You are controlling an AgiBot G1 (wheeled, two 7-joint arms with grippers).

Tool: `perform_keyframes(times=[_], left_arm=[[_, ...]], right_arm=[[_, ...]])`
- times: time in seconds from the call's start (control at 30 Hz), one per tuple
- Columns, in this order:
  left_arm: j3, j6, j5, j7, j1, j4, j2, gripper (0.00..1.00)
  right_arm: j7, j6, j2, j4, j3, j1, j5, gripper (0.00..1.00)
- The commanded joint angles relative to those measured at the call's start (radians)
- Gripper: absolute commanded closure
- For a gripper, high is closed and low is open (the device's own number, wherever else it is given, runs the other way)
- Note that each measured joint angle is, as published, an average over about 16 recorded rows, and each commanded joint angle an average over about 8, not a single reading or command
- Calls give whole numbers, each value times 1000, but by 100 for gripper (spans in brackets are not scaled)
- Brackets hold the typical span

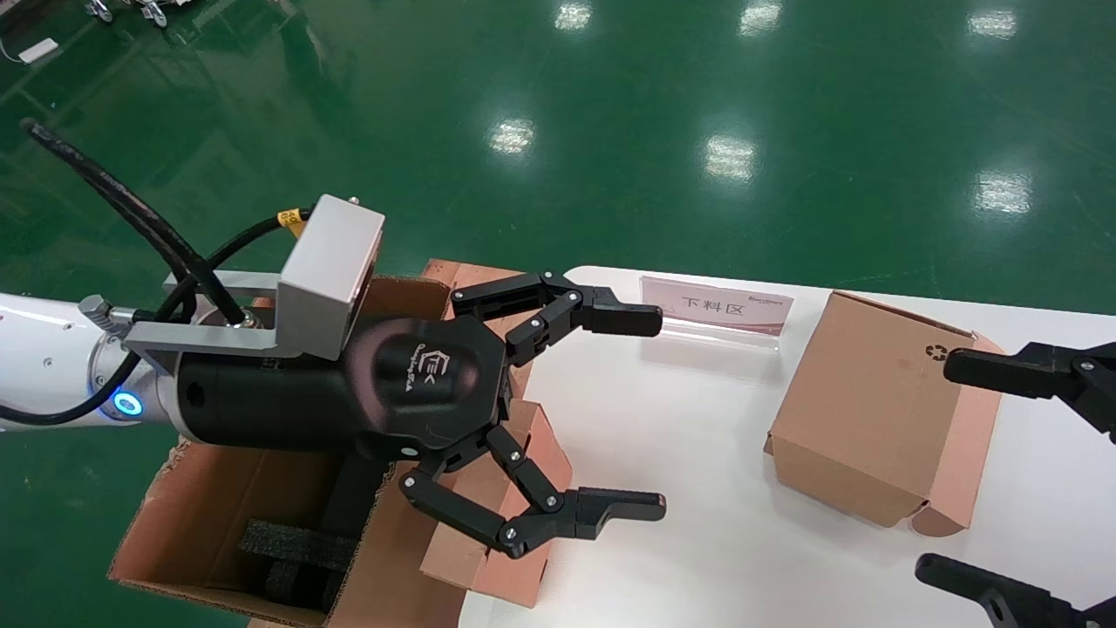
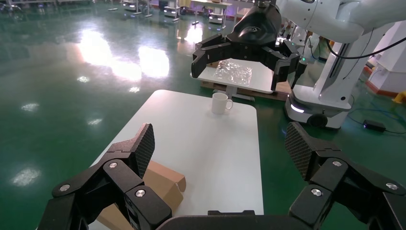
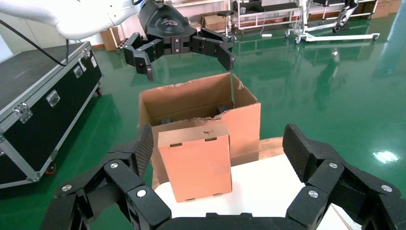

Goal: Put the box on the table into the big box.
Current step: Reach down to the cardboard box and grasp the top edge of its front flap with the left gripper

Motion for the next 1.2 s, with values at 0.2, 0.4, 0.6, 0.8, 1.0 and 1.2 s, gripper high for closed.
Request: perform_keyframes(times=[0.2, 0.4, 0.6, 0.8, 1.0, 1.2], left_arm=[[24, -16, 32, -3, -10, -4, -21, 0], [84, -52, 109, -30, -52, -16, -61, 0], [146, -89, 199, -86, -117, -27, -93, 0], [217, -114, 321, -176, -211, -39, -109, 0], [292, -117, 456, -294, -306, -51, -96, 0], [358, -105, 582, -418, -400, -61, -63, 0]], right_arm=[[0, 0, 0, 0, 0, 0, 0, 0], [0, 0, 0, 0, 0, 0, 0, 0], [0, 0, 0, 0, 0, 0, 0, 0], [0, 0, 0, 0, 0, 0, 0, 0], [0, 0, 0, 0, 0, 0, 0, 0], [0, 0, 0, 0, 0, 0, 0, 0]])
